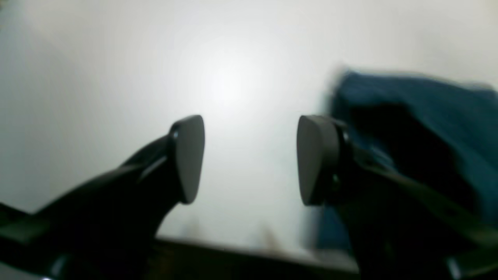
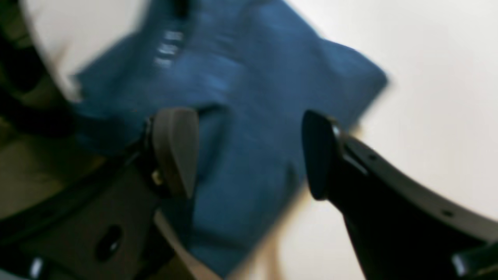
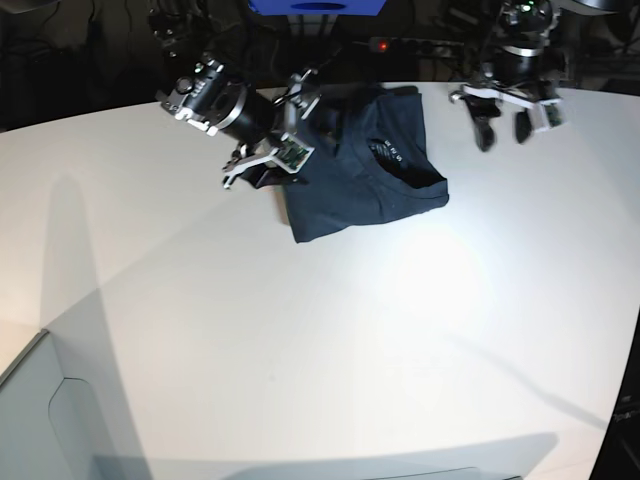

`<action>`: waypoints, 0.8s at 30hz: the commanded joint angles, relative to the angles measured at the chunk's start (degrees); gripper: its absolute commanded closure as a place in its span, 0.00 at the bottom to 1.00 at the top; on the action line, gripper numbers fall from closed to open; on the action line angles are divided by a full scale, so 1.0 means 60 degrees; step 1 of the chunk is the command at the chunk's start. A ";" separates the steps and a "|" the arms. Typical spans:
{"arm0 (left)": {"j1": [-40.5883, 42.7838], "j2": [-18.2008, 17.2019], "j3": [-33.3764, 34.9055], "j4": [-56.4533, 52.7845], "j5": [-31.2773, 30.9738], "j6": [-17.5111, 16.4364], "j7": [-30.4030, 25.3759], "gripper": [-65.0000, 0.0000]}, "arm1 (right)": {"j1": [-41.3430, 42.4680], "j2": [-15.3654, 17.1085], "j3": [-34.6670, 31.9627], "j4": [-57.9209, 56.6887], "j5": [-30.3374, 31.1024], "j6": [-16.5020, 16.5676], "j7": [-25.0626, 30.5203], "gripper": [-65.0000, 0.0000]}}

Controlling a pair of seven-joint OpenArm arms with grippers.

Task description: Fold the T-shirt properly

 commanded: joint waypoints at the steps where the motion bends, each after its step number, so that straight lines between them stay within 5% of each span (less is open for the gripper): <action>1: 0.0305 -0.0035 0.0317 0.0084 -0.0223 -0.0065 -0.0181 0.44 | 0.0091 -0.0037 0.0070 0.0202 0.0177 -0.0105 0.0279 0.39; 7: 0.0759 -0.0035 0.1900 -0.0048 -0.0443 -0.0021 -0.0181 0.44 | 0.0149 -0.0066 0.0466 0.0187 0.0177 -0.0091 0.0279 0.39; 24: -0.0032 -0.0460 0.3379 -0.1675 -0.0443 -0.0006 -0.0210 0.44 | 0.0091 -0.0066 0.0480 0.0129 0.0177 -0.0091 0.0279 0.39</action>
